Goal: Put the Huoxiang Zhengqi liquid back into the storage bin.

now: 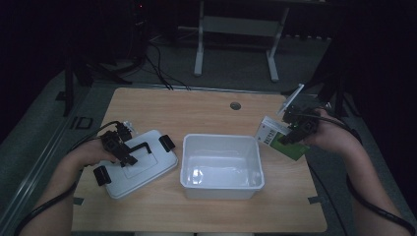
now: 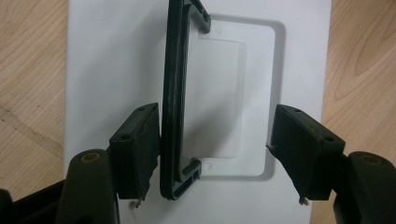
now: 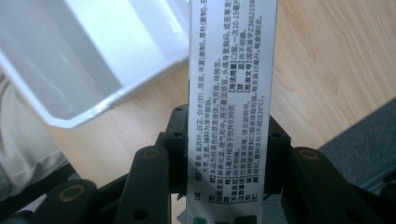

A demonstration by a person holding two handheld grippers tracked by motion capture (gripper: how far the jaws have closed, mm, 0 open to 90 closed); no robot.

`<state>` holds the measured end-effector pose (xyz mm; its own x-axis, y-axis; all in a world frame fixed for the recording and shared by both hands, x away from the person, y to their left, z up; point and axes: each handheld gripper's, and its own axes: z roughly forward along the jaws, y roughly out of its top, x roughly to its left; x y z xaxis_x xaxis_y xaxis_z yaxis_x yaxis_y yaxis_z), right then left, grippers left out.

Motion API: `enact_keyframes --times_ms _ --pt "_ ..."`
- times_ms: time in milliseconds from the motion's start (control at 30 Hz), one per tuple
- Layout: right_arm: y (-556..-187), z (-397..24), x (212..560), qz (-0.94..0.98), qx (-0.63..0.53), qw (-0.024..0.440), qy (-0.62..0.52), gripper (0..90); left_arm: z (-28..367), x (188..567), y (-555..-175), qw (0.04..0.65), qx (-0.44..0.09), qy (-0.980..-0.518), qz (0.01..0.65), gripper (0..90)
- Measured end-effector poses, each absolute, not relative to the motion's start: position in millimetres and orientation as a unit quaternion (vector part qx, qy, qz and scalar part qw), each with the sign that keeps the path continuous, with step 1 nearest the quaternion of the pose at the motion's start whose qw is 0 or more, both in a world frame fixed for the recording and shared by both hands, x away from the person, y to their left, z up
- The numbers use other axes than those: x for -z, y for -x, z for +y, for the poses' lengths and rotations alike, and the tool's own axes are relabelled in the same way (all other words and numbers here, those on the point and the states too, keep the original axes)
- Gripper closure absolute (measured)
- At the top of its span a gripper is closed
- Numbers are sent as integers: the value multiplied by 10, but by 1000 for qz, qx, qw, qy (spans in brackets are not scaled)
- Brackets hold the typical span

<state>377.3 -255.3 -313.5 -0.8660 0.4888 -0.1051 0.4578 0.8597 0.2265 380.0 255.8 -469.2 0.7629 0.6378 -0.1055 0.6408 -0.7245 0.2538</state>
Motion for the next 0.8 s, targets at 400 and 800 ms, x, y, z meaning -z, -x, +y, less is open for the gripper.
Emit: enact_keyframes --times_ms 400,800 --pt "-3553 -2095 3032 975 -117 70 -174 639 2558 4687 -3790 140 4 -929 342 337" --pt "-3354 -1689 3004 986 -115 65 -107 639 2570 4698 -3777 138 6 -929 343 337"
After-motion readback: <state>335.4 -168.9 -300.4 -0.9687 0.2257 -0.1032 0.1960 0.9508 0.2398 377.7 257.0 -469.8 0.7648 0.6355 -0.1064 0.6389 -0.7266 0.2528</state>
